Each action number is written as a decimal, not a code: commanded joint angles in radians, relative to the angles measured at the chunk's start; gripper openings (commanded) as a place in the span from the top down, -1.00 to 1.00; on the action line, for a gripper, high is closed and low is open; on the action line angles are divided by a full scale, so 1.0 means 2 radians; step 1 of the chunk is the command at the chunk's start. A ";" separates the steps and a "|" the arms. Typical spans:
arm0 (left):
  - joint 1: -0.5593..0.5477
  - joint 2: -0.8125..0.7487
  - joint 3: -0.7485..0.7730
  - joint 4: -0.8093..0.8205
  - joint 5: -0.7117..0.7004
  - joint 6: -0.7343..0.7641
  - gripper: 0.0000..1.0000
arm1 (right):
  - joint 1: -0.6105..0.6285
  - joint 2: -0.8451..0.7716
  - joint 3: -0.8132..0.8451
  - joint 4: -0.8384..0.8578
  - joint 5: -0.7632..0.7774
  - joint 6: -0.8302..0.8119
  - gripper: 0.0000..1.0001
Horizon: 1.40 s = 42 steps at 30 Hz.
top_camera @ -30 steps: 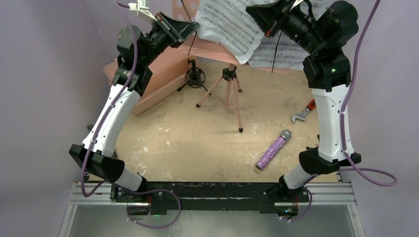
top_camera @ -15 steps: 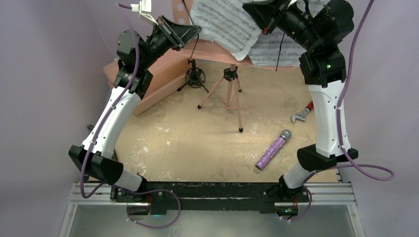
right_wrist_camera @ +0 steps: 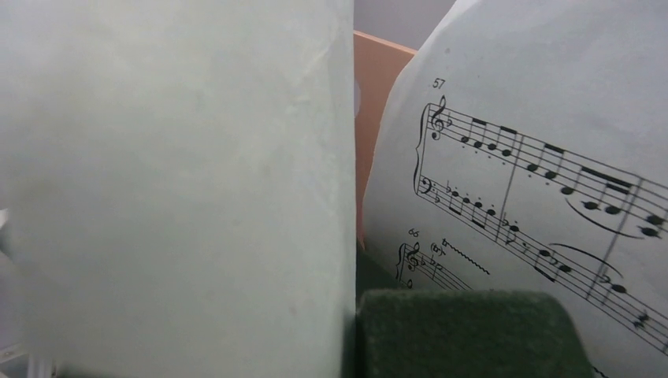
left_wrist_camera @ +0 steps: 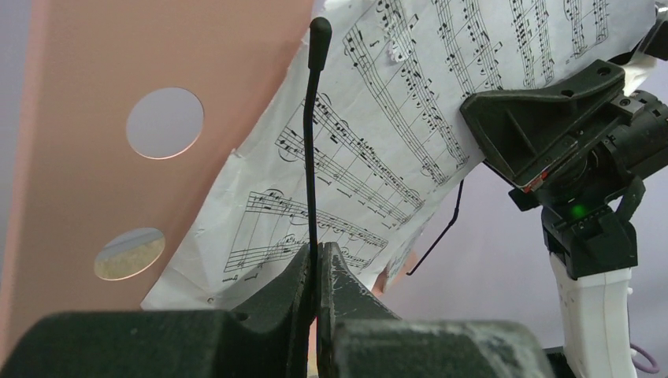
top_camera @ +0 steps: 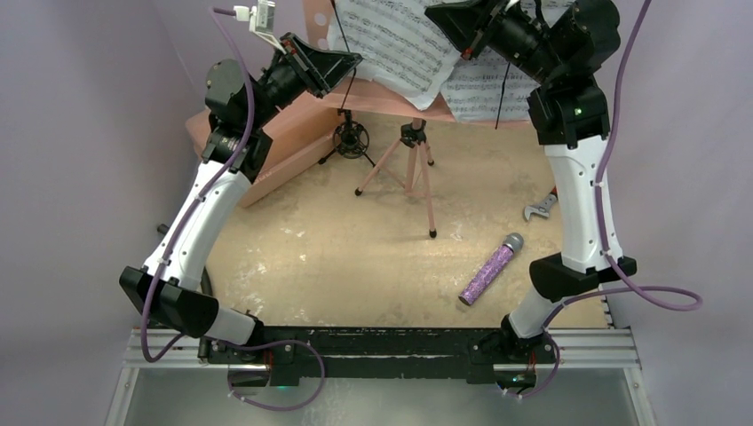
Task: Set up the instrument practice props
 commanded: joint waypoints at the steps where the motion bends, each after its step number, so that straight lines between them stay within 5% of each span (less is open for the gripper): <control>1: -0.001 -0.025 -0.007 0.018 0.030 0.037 1.00 | 0.010 0.000 0.020 0.035 -0.017 0.010 1.00; 25: -0.008 -0.029 -0.009 0.015 0.036 0.030 1.00 | 0.042 0.011 0.010 0.041 -0.028 0.021 1.00; 30: -0.009 -0.028 -0.004 0.005 0.033 0.024 0.72 | 0.045 0.011 0.003 0.052 -0.037 0.044 1.00; 37: -0.010 -0.028 -0.004 0.004 0.029 0.020 0.58 | 0.052 0.005 -0.014 0.040 -0.037 0.043 1.00; 42: -0.010 -0.027 -0.002 0.007 0.026 0.017 0.80 | 0.054 0.003 -0.025 0.041 -0.037 0.051 1.00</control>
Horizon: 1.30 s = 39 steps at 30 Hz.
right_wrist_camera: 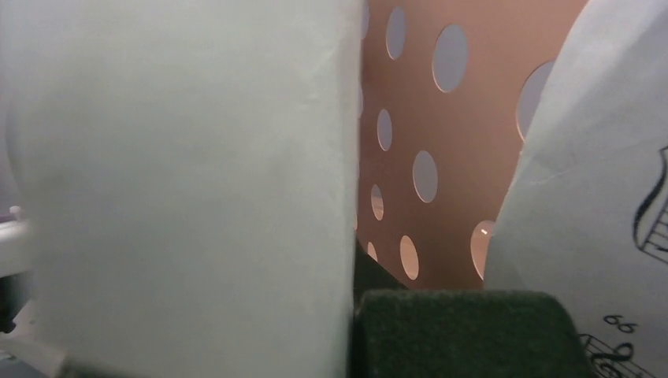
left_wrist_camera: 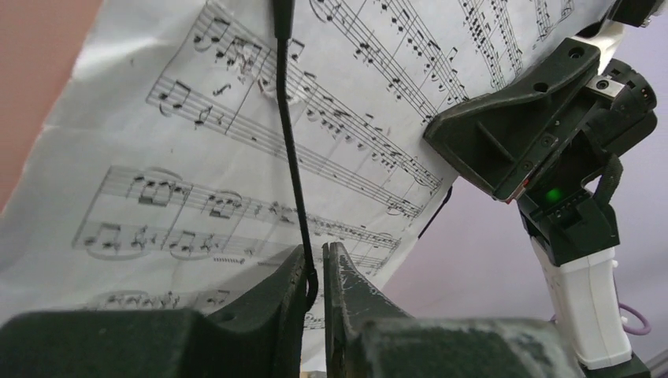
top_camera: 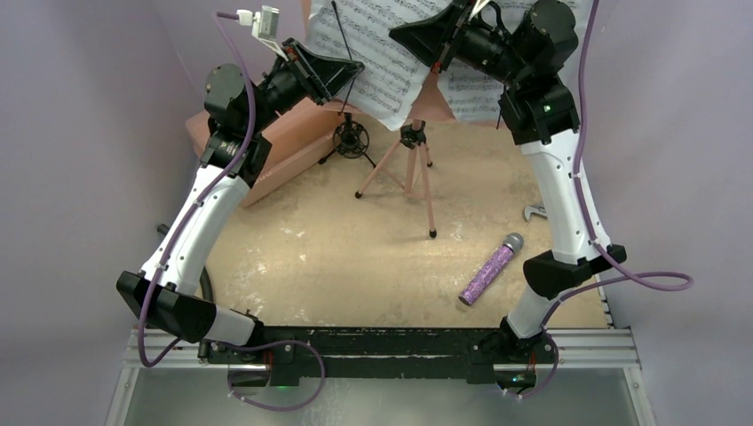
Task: Set up the instrument practice props
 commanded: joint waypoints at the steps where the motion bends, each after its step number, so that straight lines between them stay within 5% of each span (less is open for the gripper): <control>1: -0.006 -0.012 0.014 0.008 0.006 -0.008 0.93 | 0.003 -0.017 -0.002 0.016 -0.005 0.013 1.00; 4: -0.006 -0.012 0.014 0.004 0.003 -0.009 1.00 | 0.003 -0.022 -0.007 0.017 0.009 0.015 0.95; 11: -0.006 -0.012 0.012 0.000 0.000 -0.012 1.00 | 0.003 -0.042 -0.022 0.014 0.046 0.016 0.36; 17: -0.006 -0.013 0.009 -0.002 -0.002 -0.012 1.00 | 0.003 -0.063 -0.042 0.013 0.073 0.020 0.28; 19: -0.006 -0.013 0.009 -0.002 -0.003 -0.010 1.00 | 0.003 -0.071 -0.054 0.014 0.082 0.021 0.31; 24: -0.006 -0.014 0.007 -0.002 0.000 -0.010 1.00 | 0.003 -0.075 -0.067 0.038 0.079 0.023 1.00; 39: -0.006 -0.012 0.007 -0.004 0.020 -0.001 1.00 | 0.003 -0.007 0.026 0.083 0.025 0.047 1.00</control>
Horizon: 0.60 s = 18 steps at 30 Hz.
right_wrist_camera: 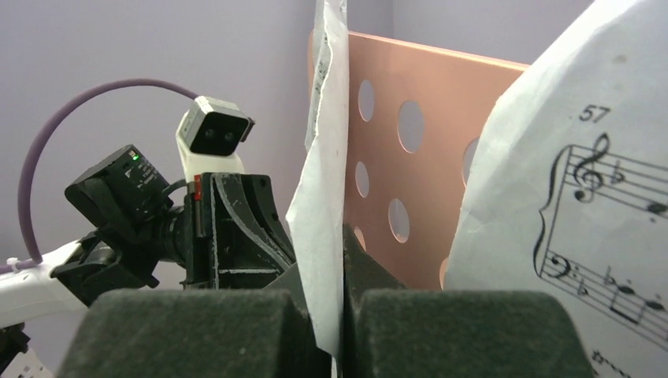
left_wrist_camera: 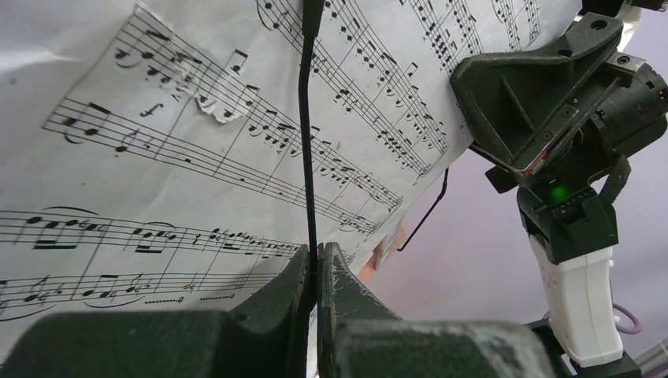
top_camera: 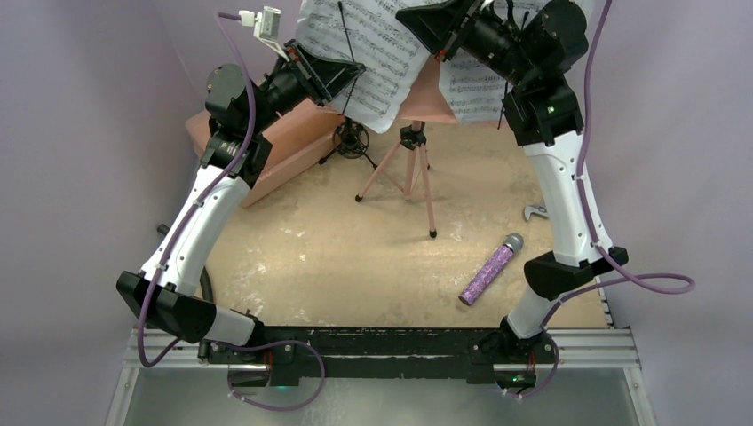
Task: Set up the instrument practice props
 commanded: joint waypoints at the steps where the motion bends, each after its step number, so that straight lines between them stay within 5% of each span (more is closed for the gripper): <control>1: -0.005 -0.013 0.008 0.003 0.021 0.004 1.00 | 0.002 0.004 0.031 0.050 -0.022 0.022 1.00; 8: -0.004 -0.012 0.007 0.002 0.022 0.005 1.00 | 0.003 0.012 0.029 0.088 -0.034 0.048 0.92; 13: -0.004 -0.012 0.007 0.003 0.022 0.004 0.40 | 0.004 0.000 0.008 0.087 -0.027 0.051 0.64; 18: -0.004 -0.013 0.008 -0.001 0.014 0.004 0.12 | 0.004 -0.023 -0.019 0.076 0.000 0.042 0.22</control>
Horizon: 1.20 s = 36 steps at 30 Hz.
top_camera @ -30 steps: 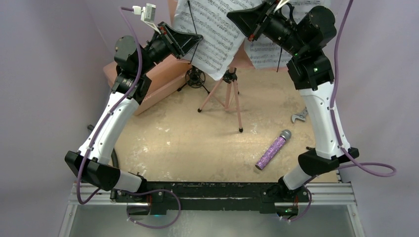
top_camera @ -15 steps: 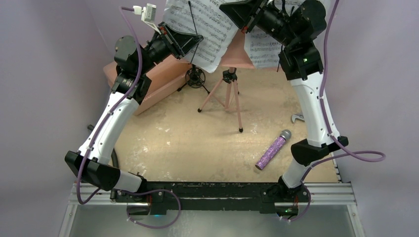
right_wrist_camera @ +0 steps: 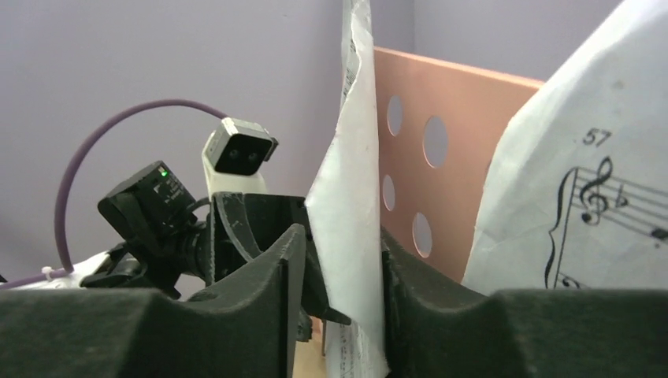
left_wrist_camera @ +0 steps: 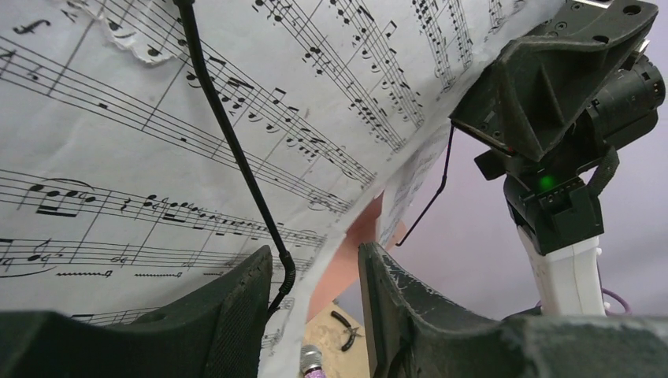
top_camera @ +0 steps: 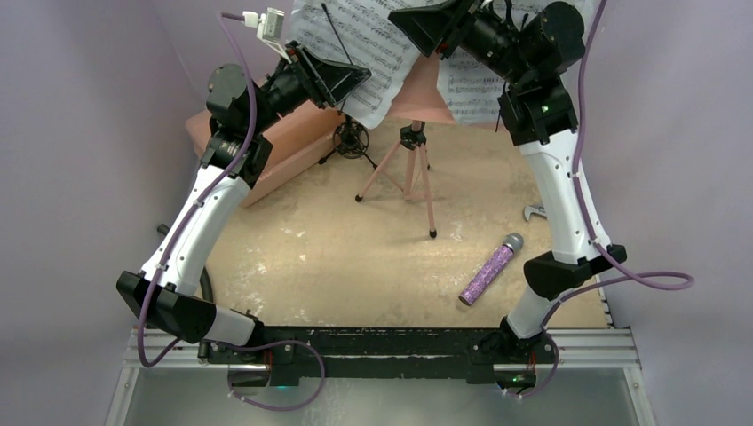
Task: Set up the instrument practice props
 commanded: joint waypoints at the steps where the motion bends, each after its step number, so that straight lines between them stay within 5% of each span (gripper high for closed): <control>1: -0.003 -0.013 0.008 0.004 0.000 0.004 0.11 | 0.003 -0.037 -0.021 0.016 0.024 -0.004 0.18; 9: -0.003 -0.015 0.004 0.002 -0.009 0.001 0.08 | 0.003 -0.069 -0.058 -0.012 0.057 -0.022 0.01; 27: -0.004 -0.014 -0.005 0.007 -0.018 -0.009 0.10 | 0.003 -0.091 -0.162 0.001 0.039 -0.038 -0.04; 32: -0.003 -0.013 -0.006 0.012 -0.020 -0.014 0.18 | 0.003 -0.093 -0.171 0.000 0.032 -0.044 0.13; 36: -0.003 -0.013 -0.005 0.012 -0.020 -0.014 0.24 | 0.003 -0.095 -0.164 0.001 0.035 -0.052 0.52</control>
